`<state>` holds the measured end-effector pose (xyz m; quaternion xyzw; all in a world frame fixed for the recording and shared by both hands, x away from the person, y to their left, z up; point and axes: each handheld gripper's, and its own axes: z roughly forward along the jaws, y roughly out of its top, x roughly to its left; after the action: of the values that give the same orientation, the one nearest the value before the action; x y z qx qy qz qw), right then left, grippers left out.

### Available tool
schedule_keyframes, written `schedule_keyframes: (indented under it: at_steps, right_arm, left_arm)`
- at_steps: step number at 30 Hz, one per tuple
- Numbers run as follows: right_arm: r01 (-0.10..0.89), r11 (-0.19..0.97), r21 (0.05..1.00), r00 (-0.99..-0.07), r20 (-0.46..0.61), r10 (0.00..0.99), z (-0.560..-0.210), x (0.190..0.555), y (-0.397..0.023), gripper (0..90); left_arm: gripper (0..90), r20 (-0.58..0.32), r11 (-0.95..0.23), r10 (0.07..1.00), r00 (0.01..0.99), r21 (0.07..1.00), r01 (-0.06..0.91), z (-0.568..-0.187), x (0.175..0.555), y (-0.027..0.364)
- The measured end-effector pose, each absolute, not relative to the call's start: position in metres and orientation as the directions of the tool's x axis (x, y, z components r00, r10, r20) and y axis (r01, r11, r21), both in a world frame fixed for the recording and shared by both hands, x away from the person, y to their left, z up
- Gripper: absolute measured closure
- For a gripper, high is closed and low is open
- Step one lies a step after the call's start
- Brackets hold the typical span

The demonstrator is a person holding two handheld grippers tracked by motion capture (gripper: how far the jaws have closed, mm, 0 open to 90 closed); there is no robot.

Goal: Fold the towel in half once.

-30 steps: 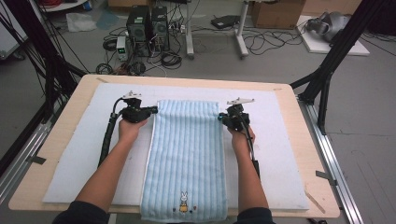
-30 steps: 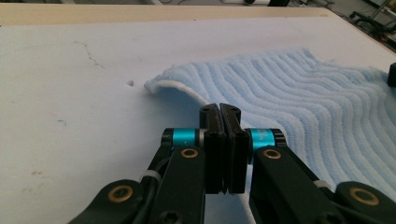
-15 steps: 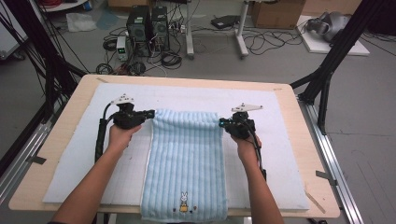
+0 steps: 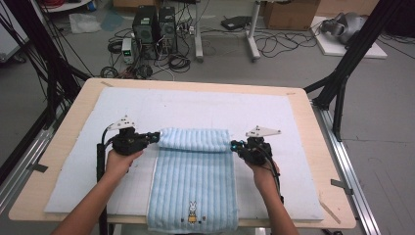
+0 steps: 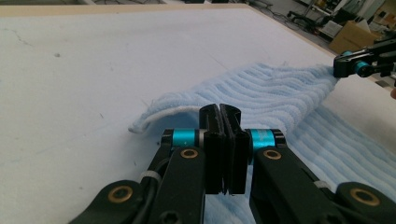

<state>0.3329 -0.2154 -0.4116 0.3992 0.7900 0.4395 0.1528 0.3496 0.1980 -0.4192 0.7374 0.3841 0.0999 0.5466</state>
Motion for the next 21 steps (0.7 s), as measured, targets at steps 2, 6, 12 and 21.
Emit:
schedule_keyframes:
  at_steps: [2,6,12,21]
  right_arm:
    - [0.489,0.3,0.819,-0.642,0.106,0.759,-0.414,0.328,-0.216,86.7]
    - [0.494,0.306,0.813,-0.648,0.11,0.754,-0.418,0.319,-0.216,86.7]
    - [0.505,0.315,0.804,-0.655,0.119,0.746,-0.426,0.307,-0.217,86.7]
    - [0.53,0.298,0.794,-0.625,0.128,0.771,-0.432,0.305,-0.22,64.6]
  left_arm:
    - [87.8,-0.264,-0.124,0.673,0.691,0.881,0.457,-0.421,0.345,0.198]
    - [87.9,-0.255,-0.142,0.667,0.7,0.879,0.456,-0.426,0.336,0.199]
    - [87.8,-0.262,-0.16,0.656,0.708,0.868,0.469,-0.437,0.324,0.2]
    - [56.7,-0.271,-0.14,0.691,0.67,0.859,0.492,-0.44,0.329,0.202]
